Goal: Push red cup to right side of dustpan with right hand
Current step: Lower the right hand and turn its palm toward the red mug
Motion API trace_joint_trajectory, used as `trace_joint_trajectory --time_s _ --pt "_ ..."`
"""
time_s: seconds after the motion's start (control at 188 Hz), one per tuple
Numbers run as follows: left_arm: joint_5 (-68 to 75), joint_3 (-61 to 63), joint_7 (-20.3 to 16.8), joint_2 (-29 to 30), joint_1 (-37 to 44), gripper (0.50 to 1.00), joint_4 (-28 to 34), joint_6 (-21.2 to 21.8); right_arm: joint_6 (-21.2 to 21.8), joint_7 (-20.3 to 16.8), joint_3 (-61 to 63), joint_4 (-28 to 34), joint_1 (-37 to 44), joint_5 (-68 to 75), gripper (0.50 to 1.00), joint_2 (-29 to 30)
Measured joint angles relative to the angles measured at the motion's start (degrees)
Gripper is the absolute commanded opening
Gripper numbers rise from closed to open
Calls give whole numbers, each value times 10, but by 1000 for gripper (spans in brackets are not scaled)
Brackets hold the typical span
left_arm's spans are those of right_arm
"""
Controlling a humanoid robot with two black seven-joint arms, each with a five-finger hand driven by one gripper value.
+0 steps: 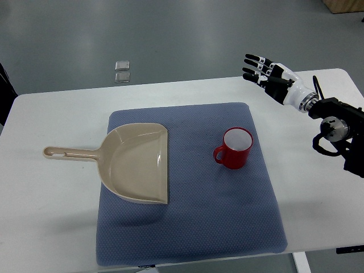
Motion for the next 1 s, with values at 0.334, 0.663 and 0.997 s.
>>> trace_joint_trajectory --time_s 0.334,0.663,0.997 --pt "0 0 0 0 0 1000 0 0 42 15 -4 -1 -3 -25 928 -46" --pt "0 0 0 0 0 1000 0 0 52 143 4 11 -27 -289 928 -96" --pt "0 0 0 0 0 1000 0 0 52 145 5 80 -53 -442 928 -143"
